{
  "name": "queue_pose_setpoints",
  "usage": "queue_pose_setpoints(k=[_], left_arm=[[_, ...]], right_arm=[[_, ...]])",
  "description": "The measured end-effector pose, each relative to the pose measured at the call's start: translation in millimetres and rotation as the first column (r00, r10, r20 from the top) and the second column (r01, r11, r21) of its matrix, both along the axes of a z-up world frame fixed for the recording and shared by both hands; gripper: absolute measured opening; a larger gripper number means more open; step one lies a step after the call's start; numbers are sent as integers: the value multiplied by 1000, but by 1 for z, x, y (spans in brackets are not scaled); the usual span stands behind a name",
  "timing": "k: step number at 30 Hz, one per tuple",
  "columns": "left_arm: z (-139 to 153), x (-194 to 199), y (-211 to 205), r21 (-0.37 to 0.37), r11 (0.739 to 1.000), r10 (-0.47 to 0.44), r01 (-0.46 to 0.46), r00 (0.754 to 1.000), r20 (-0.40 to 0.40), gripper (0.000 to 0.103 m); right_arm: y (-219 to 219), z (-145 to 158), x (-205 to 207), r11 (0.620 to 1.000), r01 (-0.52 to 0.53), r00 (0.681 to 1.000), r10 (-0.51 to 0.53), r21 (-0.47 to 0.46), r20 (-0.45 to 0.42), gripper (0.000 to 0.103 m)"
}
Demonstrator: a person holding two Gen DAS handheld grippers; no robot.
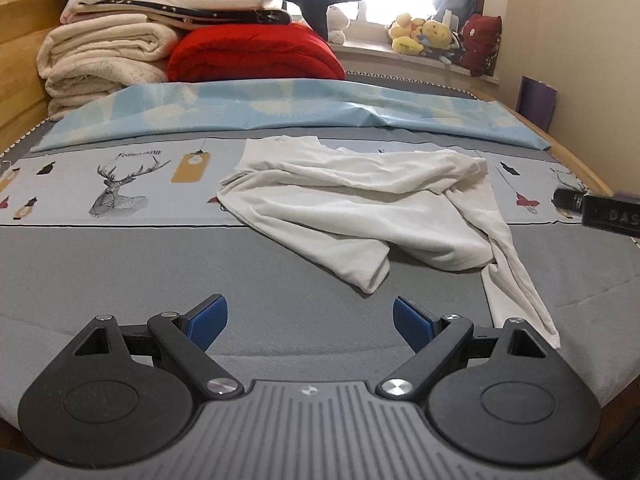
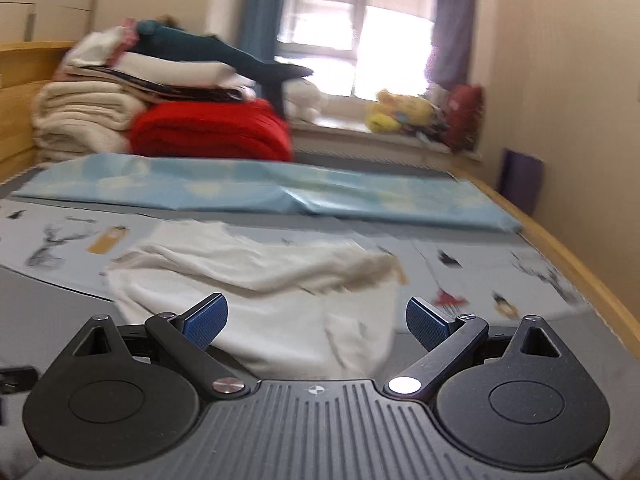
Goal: Fold small clothes
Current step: 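Move both grippers toward the crumpled white shirt on the bed, then grasp the shirt hem with the left gripper while the right gripper approaches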
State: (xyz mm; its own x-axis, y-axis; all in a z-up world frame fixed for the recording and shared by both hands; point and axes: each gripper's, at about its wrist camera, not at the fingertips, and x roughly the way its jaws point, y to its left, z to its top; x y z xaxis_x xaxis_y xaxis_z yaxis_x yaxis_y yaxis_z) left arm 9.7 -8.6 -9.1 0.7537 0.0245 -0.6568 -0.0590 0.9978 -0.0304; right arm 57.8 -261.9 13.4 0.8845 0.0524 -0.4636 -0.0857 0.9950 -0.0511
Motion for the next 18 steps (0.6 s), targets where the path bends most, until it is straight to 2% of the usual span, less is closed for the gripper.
queue_pose_setpoints(k=[1,2,4,6,8,11,14,16,18], left_arm=[[-1,0,-2,5,1000,0,0,1000,1,93],[-1,1,-3,10,1000,0,0,1000,3,92],[1,2,-4,10,1000,-2,2,1000,11,87],[4,3,-3,2,1000,-10,10,1000,19,77],[9,9,-1,4,1000,-21,21,1000,21,52],[17,34,1,49,995,-83,83,996,11,25],[16,66,5,71,986,-149,148,989,-4,21],[6,87,10,27,980,-196,197,980,-30,21],[-13,109,16,-53,973,-229,226,970,-81,21]], right_arm=[[-4,-4,5,999,28,999,-27,16,-45,93],[-7,-3,6,998,43,998,-41,48,-50,88],[-11,0,4,994,57,998,-56,94,-15,88],[-10,-1,5,995,59,998,-59,74,-4,88],[-10,-3,7,996,53,999,-52,70,-6,88],[-13,-5,10,995,68,998,-68,67,-7,88],[-23,-5,15,993,74,997,-72,97,-25,85],[-31,-7,19,990,82,996,-78,111,-40,77],[-41,-10,23,986,84,995,-75,142,-69,60]])
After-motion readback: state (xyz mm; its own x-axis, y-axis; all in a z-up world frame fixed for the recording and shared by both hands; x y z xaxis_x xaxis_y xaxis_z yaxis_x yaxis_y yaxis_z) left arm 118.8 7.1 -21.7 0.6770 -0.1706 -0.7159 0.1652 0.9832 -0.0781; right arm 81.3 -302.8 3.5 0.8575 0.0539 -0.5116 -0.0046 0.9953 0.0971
